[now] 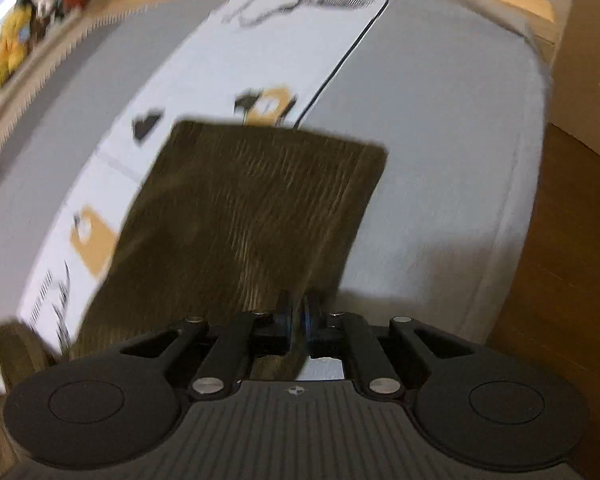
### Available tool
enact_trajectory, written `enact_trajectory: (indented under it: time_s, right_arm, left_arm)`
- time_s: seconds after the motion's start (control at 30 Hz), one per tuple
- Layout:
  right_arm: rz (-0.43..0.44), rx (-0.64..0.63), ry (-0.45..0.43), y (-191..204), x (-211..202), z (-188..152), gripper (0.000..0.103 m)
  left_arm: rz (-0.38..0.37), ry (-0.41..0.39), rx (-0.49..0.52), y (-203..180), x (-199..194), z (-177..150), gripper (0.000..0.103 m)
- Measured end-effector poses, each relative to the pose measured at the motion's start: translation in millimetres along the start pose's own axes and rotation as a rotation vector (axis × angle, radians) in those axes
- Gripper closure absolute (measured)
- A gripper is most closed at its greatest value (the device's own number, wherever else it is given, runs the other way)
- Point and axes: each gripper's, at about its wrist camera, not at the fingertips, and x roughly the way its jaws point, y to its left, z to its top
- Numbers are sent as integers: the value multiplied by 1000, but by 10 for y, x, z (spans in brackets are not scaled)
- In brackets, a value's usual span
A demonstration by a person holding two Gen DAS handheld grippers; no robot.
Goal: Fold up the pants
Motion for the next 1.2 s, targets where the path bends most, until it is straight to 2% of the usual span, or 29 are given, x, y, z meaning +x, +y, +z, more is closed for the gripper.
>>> enact_trajectory:
  time_s: [0.07,0.27,0.4,0.43,0.5,0.53,0.6,0.67,0.73,0.77,0.8,0.87,0.93,1.0,1.03,1.07,1.1,1.13,1.2]
  right_arm:
    - [13,36,-5,-57,25,64,64]
    - [43,230,32,-373,231,196,61]
    - [88,260,52,-352,425,274,62]
    - [84,237,47,-322,448,285,64]
    - [63,187,34,-271,477,299,82]
    - [50,162,28,-260,483,306,98]
    - [-22,110,-9,-249,414,310,99]
    - [-114,135,-58,-307,244,280,103]
    - [-262,137,-111,-363,114,252,103]
    - [-303,136,-111,-402,96,256,103]
    - [-275,151,-81,-454,114,262,103]
    - [-144,206,-19,-531,160,250,100]
    - [-62,200,-12,-501,166,231,99]
    - [-45,178,-32,-446,168,220,86]
    - [-43,187,-36,-444,188,222,72]
    - [-42,208,-36,-460,223,224,65]
    - [-42,228,-35,-489,245,224,66]
    - [-44,245,-35,-504,289,241,66]
    - [-52,261,-43,-518,330,281,66]
  left_arm:
    - [17,-49,-34,61,-58,59,52]
    - [191,-67,-73,266,-4,118,52]
    - [240,-76,-85,339,-27,77,52]
    - [249,-77,-90,362,-10,90,52]
    - [269,-77,-107,441,-8,92,52]
    - [277,-78,-115,460,-11,93,52]
    - [290,-83,-131,504,-31,96,52]
    - [296,-87,-143,536,-45,114,52]
    - [307,-75,-155,555,-37,128,52]
    - [312,-61,-162,567,-20,131,52]
    - [318,-49,-165,572,-2,132,52]
    - [327,-35,-161,554,14,124,52]
    - [330,-16,-157,525,46,115,52]
    - [345,34,-162,520,119,87,52]
    - [355,70,-170,534,162,63,51]
    - [374,126,-181,560,234,13,51]
    - [393,163,-174,573,290,-40,51]
    - [398,155,-137,536,290,-46,50]
    - [388,149,-140,538,291,-61,46]
